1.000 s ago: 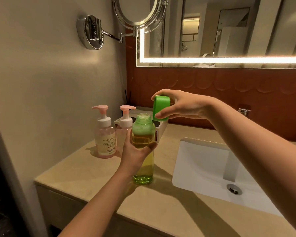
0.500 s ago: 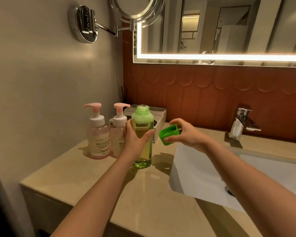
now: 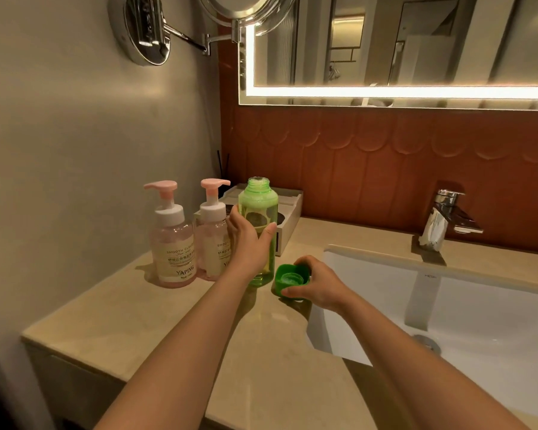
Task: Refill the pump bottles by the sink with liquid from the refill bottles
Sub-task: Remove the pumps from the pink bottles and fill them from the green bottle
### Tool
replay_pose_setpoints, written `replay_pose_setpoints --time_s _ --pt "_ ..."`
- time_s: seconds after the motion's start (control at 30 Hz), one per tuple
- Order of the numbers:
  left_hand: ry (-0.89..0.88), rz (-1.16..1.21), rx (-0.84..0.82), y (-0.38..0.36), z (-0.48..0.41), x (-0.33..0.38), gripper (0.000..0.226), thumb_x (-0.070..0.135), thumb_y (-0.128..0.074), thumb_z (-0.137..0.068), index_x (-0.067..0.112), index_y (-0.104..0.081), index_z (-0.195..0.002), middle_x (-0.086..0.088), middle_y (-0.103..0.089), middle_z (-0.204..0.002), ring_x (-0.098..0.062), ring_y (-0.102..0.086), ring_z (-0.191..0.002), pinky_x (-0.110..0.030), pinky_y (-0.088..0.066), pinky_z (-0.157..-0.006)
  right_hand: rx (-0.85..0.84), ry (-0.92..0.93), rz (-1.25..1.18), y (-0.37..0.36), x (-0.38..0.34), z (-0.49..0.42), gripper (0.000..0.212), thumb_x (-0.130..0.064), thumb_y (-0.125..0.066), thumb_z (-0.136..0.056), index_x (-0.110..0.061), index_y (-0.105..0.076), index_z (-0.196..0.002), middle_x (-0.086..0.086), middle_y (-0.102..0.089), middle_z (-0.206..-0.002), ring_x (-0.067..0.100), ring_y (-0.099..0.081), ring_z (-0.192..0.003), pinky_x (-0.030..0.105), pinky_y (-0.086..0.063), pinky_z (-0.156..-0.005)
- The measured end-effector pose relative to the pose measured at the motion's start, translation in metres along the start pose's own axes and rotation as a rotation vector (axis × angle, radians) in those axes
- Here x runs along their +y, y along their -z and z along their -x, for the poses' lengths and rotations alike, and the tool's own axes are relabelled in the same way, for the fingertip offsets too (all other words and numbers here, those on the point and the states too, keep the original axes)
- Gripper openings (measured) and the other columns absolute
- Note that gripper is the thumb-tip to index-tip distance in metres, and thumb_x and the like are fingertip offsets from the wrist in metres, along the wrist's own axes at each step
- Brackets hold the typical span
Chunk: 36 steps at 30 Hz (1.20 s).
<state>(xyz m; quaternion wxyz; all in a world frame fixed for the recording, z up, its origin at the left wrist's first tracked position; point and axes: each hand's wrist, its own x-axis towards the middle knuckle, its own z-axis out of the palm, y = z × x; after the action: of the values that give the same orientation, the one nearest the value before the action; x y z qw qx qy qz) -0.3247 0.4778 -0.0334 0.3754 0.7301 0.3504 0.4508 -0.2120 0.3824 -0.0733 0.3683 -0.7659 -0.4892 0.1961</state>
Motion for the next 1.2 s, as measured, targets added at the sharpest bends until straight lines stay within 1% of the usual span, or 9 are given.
replay_pose_setpoints --time_s 0.2,0.33,0.43,0.53,0.67,0.87,1.03,1.1,1.2 --pt "0.013 0.001 0.041 -0.006 -0.005 0.001 0.087 0.028 -0.057 -0.09 0.017 0.008 -0.146 -0.009 -0.004 -0.154 -0.029 -0.007 -0.142 -0.044 -0.014 -0.113 0.012 -0.008 0.097 -0.008 0.006 -0.003 0.068 -0.037 -0.079 -0.07 -0.025 -0.04 -0.124 0.0 -0.052 -0.124 0.014 -0.049 -0.107 0.029 -0.049 -0.087" --pt "0.032 0.063 0.056 -0.008 -0.004 0.003 0.087 0.026 -0.059 -0.089 0.018 0.007 -0.146 -0.01 -0.007 -0.155 -0.029 -0.011 -0.142 -0.048 -0.017 -0.115 0.036 0.009 0.218 -0.001 0.002 0.001 0.089 -0.046 -0.076 -0.069 -0.028 -0.027 -0.14 0.001 -0.041 -0.139 0.02 -0.036 -0.126 0.042 -0.037 -0.104" --pt "0.026 0.108 0.091 -0.005 0.001 0.004 0.086 0.023 -0.061 -0.088 0.019 0.002 -0.147 -0.009 -0.012 -0.154 -0.027 -0.017 -0.141 -0.045 -0.022 -0.114 0.111 0.076 0.149 0.012 -0.005 0.006 0.078 -0.042 -0.073 -0.075 -0.029 -0.031 -0.14 -0.001 -0.04 -0.141 0.018 -0.033 -0.129 0.044 -0.034 -0.106" --pt "-0.04 0.135 0.123 0.003 0.008 0.007 0.075 0.021 -0.058 -0.09 0.018 -0.01 -0.147 -0.008 -0.022 -0.151 -0.023 -0.026 -0.137 -0.036 -0.028 -0.11 0.268 0.211 0.076 0.02 -0.016 0.013 0.051 -0.034 -0.064 -0.085 -0.026 -0.044 -0.131 -0.003 -0.047 -0.133 0.011 -0.041 -0.121 0.037 -0.038 -0.102" --pt "-0.023 0.064 0.107 0.024 0.019 0.007 0.062 0.024 -0.057 -0.091 0.016 -0.025 -0.143 -0.006 -0.032 -0.148 -0.021 -0.033 -0.135 -0.042 -0.036 -0.107 0.444 0.406 0.104 0.026 -0.046 0.017 0.028 -0.027 -0.057 -0.09 -0.02 -0.056 -0.117 -0.003 -0.056 -0.112 0.006 -0.047 -0.099 0.021 -0.04 -0.083" --pt "-0.059 0.008 0.015 0.078 0.023 0.0 0.013 0.021 -0.058 -0.09 0.02 -0.056 -0.103 0.007 -0.06 -0.099 -0.009 -0.056 -0.094 -0.021 -0.042 -0.07 0.432 0.685 0.52 0.017 -0.116 0.015 0.019 -0.023 -0.061 -0.087 -0.011 -0.062 -0.102 0.005 -0.062 -0.102 0.021 -0.054 -0.093 0.035 -0.049 -0.074" --pt "-0.032 -0.063 -0.037 0.112 0.02 -0.014 0.007 0.016 -0.058 -0.089 0.015 -0.059 -0.096 0.006 -0.059 -0.09 -0.003 -0.054 -0.083 -0.01 -0.044 -0.049 0.323 0.439 0.373 -0.015 -0.164 -0.005 0.022 -0.027 -0.059 -0.089 -0.01 -0.053 -0.076 0.005 -0.056 -0.079 0.023 -0.052 -0.076 0.031 -0.039 -0.058" --pt "-0.013 -0.052 -0.034 0.12 0.021 -0.019 0.007 0.013 -0.058 -0.089 0.013 -0.059 -0.096 0.001 -0.059 -0.091 -0.006 -0.055 -0.08 -0.008 -0.043 -0.043 0.253 0.318 0.27 -0.029 -0.172 -0.015 0.021 -0.027 -0.061 -0.087 -0.009 -0.053 -0.081 0.008 -0.057 -0.083 0.027 -0.058 -0.08 0.036 -0.048 -0.063" --pt "0.043 -0.028 -0.042 0.131 0.023 -0.026 0.007 0.015 -0.059 -0.088 0.014 -0.06 -0.095 0.0 -0.06 -0.09 -0.016 -0.059 -0.083 -0.033 -0.055 -0.061 0.224 0.217 0.143 -0.048 -0.175 -0.025 0.029 -0.026 -0.063 -0.087 -0.006 -0.055 -0.106 0.014 -0.062 -0.103 0.032 -0.063 -0.091 0.045 -0.054 -0.079"
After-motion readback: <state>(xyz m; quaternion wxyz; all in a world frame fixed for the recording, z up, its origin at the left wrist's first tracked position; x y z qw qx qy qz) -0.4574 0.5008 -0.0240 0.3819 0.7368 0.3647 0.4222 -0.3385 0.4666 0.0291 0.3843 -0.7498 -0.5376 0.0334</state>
